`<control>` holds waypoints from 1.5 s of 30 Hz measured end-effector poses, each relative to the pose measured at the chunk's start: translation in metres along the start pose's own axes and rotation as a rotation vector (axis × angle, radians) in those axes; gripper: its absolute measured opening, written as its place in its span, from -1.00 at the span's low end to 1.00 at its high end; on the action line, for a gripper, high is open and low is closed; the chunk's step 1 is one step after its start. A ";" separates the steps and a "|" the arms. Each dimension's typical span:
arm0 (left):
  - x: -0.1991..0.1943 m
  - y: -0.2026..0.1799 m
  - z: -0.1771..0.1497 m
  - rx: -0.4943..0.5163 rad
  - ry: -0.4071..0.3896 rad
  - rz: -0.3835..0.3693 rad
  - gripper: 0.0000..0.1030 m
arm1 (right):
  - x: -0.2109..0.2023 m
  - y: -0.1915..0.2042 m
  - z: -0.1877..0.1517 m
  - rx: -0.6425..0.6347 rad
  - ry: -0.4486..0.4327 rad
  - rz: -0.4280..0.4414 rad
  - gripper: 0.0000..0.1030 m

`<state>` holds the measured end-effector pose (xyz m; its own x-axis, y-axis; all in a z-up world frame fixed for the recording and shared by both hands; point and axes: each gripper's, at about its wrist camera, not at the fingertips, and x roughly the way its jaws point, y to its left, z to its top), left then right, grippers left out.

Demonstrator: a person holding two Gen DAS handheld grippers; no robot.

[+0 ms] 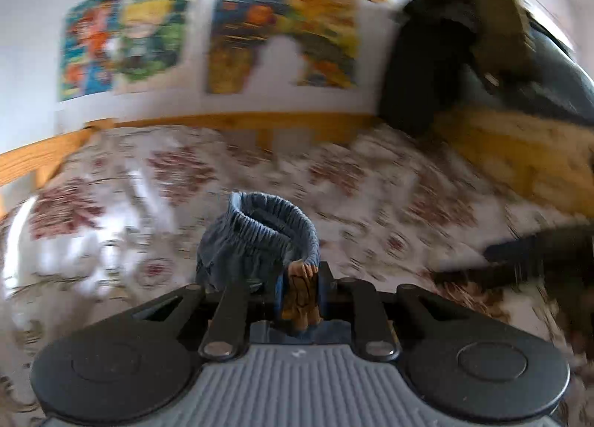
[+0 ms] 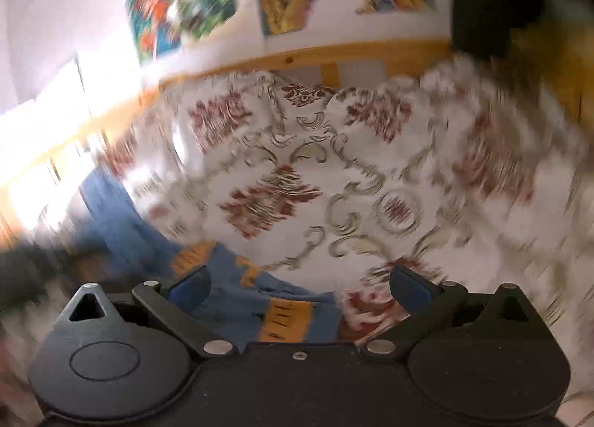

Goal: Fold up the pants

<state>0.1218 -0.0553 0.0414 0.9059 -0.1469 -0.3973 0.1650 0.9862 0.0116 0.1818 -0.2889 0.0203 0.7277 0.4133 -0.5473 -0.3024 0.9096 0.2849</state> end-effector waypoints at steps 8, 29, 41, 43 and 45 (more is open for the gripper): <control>0.028 -0.072 -0.031 0.235 0.103 -0.109 -0.63 | 0.028 -0.036 -0.005 0.238 0.113 0.264 0.68; 0.033 -0.109 -0.056 0.353 0.157 -0.095 -0.62 | 0.050 -0.045 -0.015 0.324 0.200 0.314 -0.81; 0.027 -0.137 -0.049 0.408 0.104 -0.155 -0.62 | 0.012 -0.058 -0.006 0.219 0.187 0.213 -0.83; 0.030 -0.143 -0.052 0.428 0.119 -0.162 -0.62 | 0.014 -0.060 -0.009 0.204 0.211 0.193 -0.83; 0.033 -0.147 -0.056 0.440 0.141 -0.167 -0.62 | 0.015 -0.061 -0.011 0.178 0.231 0.171 -0.83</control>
<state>0.1053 -0.2011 -0.0250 0.7963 -0.2588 -0.5467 0.4804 0.8199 0.3116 0.2041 -0.3372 -0.0143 0.5111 0.5762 -0.6379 -0.2810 0.8133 0.5095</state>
